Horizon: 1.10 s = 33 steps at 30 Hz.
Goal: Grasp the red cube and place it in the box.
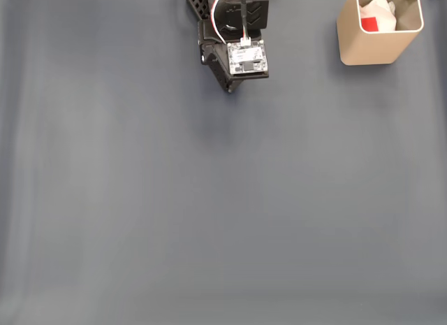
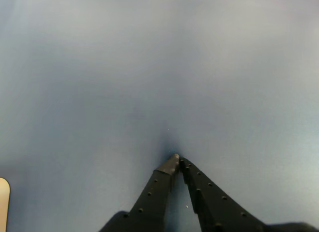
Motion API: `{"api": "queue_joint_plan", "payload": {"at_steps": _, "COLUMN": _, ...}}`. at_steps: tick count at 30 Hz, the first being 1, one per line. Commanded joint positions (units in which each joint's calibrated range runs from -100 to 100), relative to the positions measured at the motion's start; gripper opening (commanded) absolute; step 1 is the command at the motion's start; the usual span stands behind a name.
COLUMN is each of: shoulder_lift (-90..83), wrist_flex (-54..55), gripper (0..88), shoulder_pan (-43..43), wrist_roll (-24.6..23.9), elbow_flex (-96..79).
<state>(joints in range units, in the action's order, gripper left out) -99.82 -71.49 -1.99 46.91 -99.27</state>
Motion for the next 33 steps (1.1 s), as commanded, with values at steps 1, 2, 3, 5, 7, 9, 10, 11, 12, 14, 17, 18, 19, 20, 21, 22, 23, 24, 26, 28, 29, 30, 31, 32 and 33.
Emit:
{"api": "queue_joint_plan", "payload": {"at_steps": 1, "shoulder_lift": -0.1, "wrist_flex": -2.2, "gripper": 0.2, "shoulder_pan": -0.2, "wrist_roll": -0.7, "elbow_flex": -0.5}}
{"api": "queue_joint_plan", "payload": {"at_steps": 2, "shoulder_lift": -0.1, "wrist_flex": -3.1, "gripper": 0.2, "shoulder_pan": -0.2, "wrist_roll": -0.7, "elbow_flex": -0.5}}
{"api": "queue_joint_plan", "payload": {"at_steps": 3, "shoulder_lift": -0.1, "wrist_flex": -4.0, "gripper": 0.2, "shoulder_pan": -0.1, "wrist_roll": -0.8, "elbow_flex": -0.5}}
{"api": "queue_joint_plan", "payload": {"at_steps": 5, "shoulder_lift": -0.1, "wrist_flex": -4.4, "gripper": 0.3, "shoulder_pan": -0.1, "wrist_roll": -1.1, "elbow_flex": -0.5}}
{"api": "queue_joint_plan", "payload": {"at_steps": 7, "shoulder_lift": -0.1, "wrist_flex": -4.4, "gripper": 0.6, "shoulder_pan": -0.1, "wrist_roll": -1.1, "elbow_flex": -0.5}}
{"api": "queue_joint_plan", "payload": {"at_steps": 9, "shoulder_lift": -0.1, "wrist_flex": -4.5, "gripper": 0.8, "shoulder_pan": -0.1, "wrist_roll": -0.4, "elbow_flex": -0.5}}
{"api": "queue_joint_plan", "payload": {"at_steps": 10, "shoulder_lift": -0.1, "wrist_flex": -4.5, "gripper": 0.8, "shoulder_pan": -0.1, "wrist_roll": -0.2, "elbow_flex": -0.5}}
{"api": "queue_joint_plan", "payload": {"at_steps": 11, "shoulder_lift": -0.1, "wrist_flex": -4.5, "gripper": 0.8, "shoulder_pan": -0.1, "wrist_roll": -0.2, "elbow_flex": -0.5}}
{"api": "queue_joint_plan", "payload": {"at_steps": 12, "shoulder_lift": -0.1, "wrist_flex": -4.5, "gripper": 0.8, "shoulder_pan": -0.1, "wrist_roll": -0.2, "elbow_flex": -0.5}}
{"api": "queue_joint_plan", "payload": {"at_steps": 14, "shoulder_lift": -0.1, "wrist_flex": -4.5, "gripper": 0.8, "shoulder_pan": -0.1, "wrist_roll": -0.2, "elbow_flex": -0.5}}
{"api": "queue_joint_plan", "payload": {"at_steps": 17, "shoulder_lift": -0.1, "wrist_flex": -4.5, "gripper": 0.8, "shoulder_pan": -0.1, "wrist_roll": -0.2, "elbow_flex": -0.5}}
{"api": "queue_joint_plan", "payload": {"at_steps": 18, "shoulder_lift": -0.1, "wrist_flex": -4.5, "gripper": 0.8, "shoulder_pan": -0.1, "wrist_roll": -0.2, "elbow_flex": -0.5}}
{"api": "queue_joint_plan", "payload": {"at_steps": 19, "shoulder_lift": -0.1, "wrist_flex": -4.5, "gripper": 0.8, "shoulder_pan": -0.1, "wrist_roll": -0.2, "elbow_flex": -0.5}}
{"api": "queue_joint_plan", "payload": {"at_steps": 20, "shoulder_lift": -0.1, "wrist_flex": -4.5, "gripper": 0.8, "shoulder_pan": -0.1, "wrist_roll": -0.2, "elbow_flex": -0.5}}
{"api": "queue_joint_plan", "payload": {"at_steps": 21, "shoulder_lift": -0.1, "wrist_flex": -4.5, "gripper": 0.8, "shoulder_pan": -0.1, "wrist_roll": -0.2, "elbow_flex": -0.5}}
{"api": "queue_joint_plan", "payload": {"at_steps": 22, "shoulder_lift": -0.1, "wrist_flex": -4.5, "gripper": 0.8, "shoulder_pan": -0.1, "wrist_roll": -0.2, "elbow_flex": -0.5}}
{"api": "queue_joint_plan", "payload": {"at_steps": 23, "shoulder_lift": -0.1, "wrist_flex": -4.5, "gripper": 0.8, "shoulder_pan": -0.1, "wrist_roll": -0.2, "elbow_flex": -0.5}}
{"api": "queue_joint_plan", "payload": {"at_steps": 24, "shoulder_lift": -0.1, "wrist_flex": -4.5, "gripper": 0.8, "shoulder_pan": -0.1, "wrist_roll": -0.2, "elbow_flex": -0.5}}
{"api": "queue_joint_plan", "payload": {"at_steps": 26, "shoulder_lift": -0.1, "wrist_flex": -4.5, "gripper": 0.8, "shoulder_pan": -0.1, "wrist_roll": -0.2, "elbow_flex": -0.5}}
{"api": "queue_joint_plan", "payload": {"at_steps": 28, "shoulder_lift": -0.1, "wrist_flex": -4.5, "gripper": 0.8, "shoulder_pan": -0.1, "wrist_roll": -0.2, "elbow_flex": -0.5}}
{"api": "queue_joint_plan", "payload": {"at_steps": 29, "shoulder_lift": -0.1, "wrist_flex": -4.5, "gripper": 0.8, "shoulder_pan": -0.1, "wrist_roll": -0.2, "elbow_flex": -0.5}}
{"api": "queue_joint_plan", "payload": {"at_steps": 30, "shoulder_lift": -0.1, "wrist_flex": -4.5, "gripper": 0.8, "shoulder_pan": -0.1, "wrist_roll": -0.2, "elbow_flex": -0.5}}
{"api": "queue_joint_plan", "payload": {"at_steps": 31, "shoulder_lift": -0.1, "wrist_flex": -4.5, "gripper": 0.8, "shoulder_pan": -0.1, "wrist_roll": -0.2, "elbow_flex": -0.5}}
{"api": "queue_joint_plan", "payload": {"at_steps": 32, "shoulder_lift": -0.1, "wrist_flex": -4.5, "gripper": 0.8, "shoulder_pan": -0.1, "wrist_roll": -0.2, "elbow_flex": -0.5}}
{"api": "queue_joint_plan", "payload": {"at_steps": 33, "shoulder_lift": -0.1, "wrist_flex": -4.5, "gripper": 0.8, "shoulder_pan": -0.1, "wrist_roll": -0.2, "elbow_flex": -0.5}}
